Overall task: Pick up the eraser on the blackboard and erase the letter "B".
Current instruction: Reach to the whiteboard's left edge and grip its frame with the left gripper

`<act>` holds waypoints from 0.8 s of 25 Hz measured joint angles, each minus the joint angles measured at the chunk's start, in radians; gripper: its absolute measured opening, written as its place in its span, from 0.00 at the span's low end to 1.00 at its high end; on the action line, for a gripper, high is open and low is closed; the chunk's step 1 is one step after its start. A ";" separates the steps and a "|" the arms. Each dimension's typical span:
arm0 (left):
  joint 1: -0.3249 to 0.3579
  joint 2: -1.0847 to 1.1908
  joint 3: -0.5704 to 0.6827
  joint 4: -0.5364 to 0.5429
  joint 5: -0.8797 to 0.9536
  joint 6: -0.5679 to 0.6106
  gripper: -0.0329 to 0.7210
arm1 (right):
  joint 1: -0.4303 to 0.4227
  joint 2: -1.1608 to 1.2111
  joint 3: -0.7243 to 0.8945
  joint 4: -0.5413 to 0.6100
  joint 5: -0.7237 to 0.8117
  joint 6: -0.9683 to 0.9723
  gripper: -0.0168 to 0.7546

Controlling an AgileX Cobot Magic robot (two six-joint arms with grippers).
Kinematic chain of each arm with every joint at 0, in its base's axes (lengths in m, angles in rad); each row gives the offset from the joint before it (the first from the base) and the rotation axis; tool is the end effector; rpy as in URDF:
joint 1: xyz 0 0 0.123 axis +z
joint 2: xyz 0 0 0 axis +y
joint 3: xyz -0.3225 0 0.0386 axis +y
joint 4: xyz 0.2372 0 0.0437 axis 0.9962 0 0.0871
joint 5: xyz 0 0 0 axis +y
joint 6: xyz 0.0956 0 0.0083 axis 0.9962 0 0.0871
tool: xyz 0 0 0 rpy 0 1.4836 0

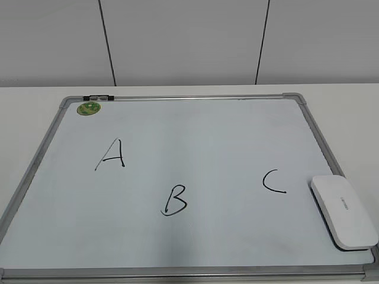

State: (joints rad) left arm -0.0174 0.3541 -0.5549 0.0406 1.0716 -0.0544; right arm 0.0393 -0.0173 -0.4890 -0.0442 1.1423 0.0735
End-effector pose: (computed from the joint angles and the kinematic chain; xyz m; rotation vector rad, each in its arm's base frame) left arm 0.0026 0.0034 0.2935 -0.0381 2.3532 0.0163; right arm -0.0549 -0.0060 0.2592 0.0407 2.1184 0.0135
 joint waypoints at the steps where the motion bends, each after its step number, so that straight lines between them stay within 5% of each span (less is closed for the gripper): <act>1: 0.000 0.042 -0.014 0.000 -0.012 -0.002 0.75 | 0.000 0.000 0.000 0.000 0.000 0.000 0.72; 20: 0.000 0.858 -0.412 -0.007 -0.118 -0.008 0.75 | 0.000 0.000 0.000 0.000 0.000 0.000 0.72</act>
State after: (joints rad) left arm -0.0174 1.2118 -0.9670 0.0336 0.9535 -0.0627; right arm 0.0393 -0.0173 -0.4890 -0.0442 1.1423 0.0735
